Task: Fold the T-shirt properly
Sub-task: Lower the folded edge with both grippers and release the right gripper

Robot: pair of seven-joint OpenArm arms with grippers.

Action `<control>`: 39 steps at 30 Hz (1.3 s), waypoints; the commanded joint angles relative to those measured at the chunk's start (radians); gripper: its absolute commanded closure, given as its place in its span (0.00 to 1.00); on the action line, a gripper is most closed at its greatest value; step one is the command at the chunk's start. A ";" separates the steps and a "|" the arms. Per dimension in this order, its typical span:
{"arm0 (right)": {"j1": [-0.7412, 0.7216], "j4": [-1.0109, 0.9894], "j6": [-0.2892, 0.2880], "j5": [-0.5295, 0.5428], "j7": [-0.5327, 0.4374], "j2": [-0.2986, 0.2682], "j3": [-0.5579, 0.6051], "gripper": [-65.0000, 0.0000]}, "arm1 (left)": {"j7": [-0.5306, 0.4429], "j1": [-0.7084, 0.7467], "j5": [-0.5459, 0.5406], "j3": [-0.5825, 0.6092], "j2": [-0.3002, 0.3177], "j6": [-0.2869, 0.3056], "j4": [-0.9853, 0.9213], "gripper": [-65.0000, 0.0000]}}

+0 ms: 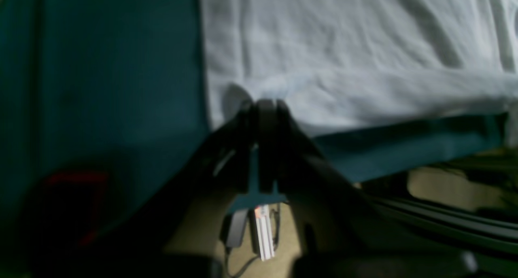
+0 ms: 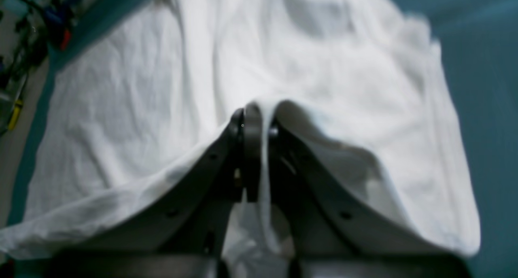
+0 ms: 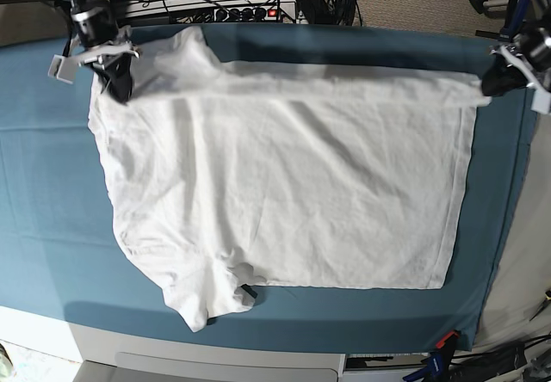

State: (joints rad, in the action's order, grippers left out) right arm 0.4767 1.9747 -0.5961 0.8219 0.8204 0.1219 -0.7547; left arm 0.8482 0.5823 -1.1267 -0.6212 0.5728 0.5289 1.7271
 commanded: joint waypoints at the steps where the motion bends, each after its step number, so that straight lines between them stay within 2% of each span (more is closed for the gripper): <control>1: -0.016 0.013 -0.005 -0.001 -0.038 -0.006 0.012 1.00 | -0.027 -0.010 0.011 0.025 0.021 0.006 0.002 1.00; 3: -0.043 0.013 -0.002 -0.055 -0.049 -0.012 0.055 1.00 | -0.043 -0.042 0.063 0.094 0.023 0.006 -0.008 1.00; 6: -0.076 0.013 0.046 -0.168 -0.087 -0.038 0.146 1.00 | -0.064 -0.084 0.126 0.164 0.023 -0.029 -0.009 1.00; 10: -0.119 0.013 0.090 -0.332 -0.140 -0.060 0.236 1.00 | -0.064 -0.144 0.160 0.174 0.032 -0.039 -0.009 1.00; 13: -0.141 0.013 0.108 -0.394 -0.150 -0.075 0.258 1.00 | -0.064 -0.177 0.193 0.174 0.057 -0.050 -0.009 1.00; 15: -0.149 0.010 0.108 -0.404 -0.162 -0.090 0.258 1.00 | -0.068 -0.184 0.202 0.174 0.077 -0.085 -0.009 1.00; 20: -0.192 -0.096 0.106 -0.404 -0.168 -0.135 0.258 1.00 | -0.079 -0.183 0.231 0.174 0.090 -0.085 -0.009 1.00; 26: -0.270 -0.270 0.089 -0.404 -0.190 -0.156 0.258 1.00 | -0.087 -0.183 0.246 0.174 0.089 -0.085 -0.010 1.00; 35: -0.314 -0.282 0.088 -0.404 -0.202 -0.172 0.258 1.00 | -0.127 -0.183 0.281 0.174 0.089 -0.085 -0.010 1.00; 39: -0.313 -0.282 0.087 -0.404 -0.202 -0.172 0.258 1.00 | -0.168 -0.183 0.308 0.174 0.089 -0.115 -0.010 1.00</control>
State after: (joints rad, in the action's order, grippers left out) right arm 0.1749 1.6752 -0.5091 0.4011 0.6533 -0.0357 -0.4942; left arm 0.7033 0.4038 -0.8211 -0.4358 0.6399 0.4175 1.7035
